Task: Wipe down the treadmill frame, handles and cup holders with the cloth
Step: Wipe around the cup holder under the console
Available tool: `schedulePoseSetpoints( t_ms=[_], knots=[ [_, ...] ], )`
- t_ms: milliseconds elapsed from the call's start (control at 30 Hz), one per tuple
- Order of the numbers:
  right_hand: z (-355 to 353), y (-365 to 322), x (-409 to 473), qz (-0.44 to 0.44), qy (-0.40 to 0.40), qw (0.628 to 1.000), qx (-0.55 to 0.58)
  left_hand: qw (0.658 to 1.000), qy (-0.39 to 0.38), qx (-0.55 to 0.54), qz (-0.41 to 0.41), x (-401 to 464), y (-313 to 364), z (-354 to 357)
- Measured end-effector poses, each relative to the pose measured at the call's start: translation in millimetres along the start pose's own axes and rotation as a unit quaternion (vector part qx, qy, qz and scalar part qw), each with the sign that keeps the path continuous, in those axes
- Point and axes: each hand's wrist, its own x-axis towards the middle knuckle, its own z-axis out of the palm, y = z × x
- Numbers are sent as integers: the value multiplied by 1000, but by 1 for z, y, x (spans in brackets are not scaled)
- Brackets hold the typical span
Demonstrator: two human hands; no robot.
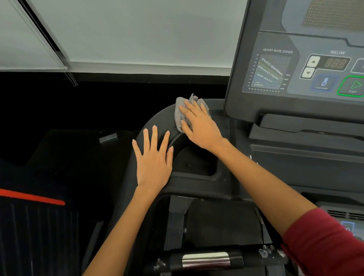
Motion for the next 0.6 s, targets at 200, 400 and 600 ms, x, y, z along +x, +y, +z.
schedulePoseSetpoints(
  t_ms=[200,400,600],
  knots=[
    [-15,13,-18,72,-12,996,-59,1000,-8,3,20,-8,1,-3],
    [-29,24,-49,133,-6,986,-102,999,-7,2,38,-22,7,-5],
    [-35,24,-89,115,-4,977,-181,997,-2,-7,82,-34,14,-5]
  ],
)
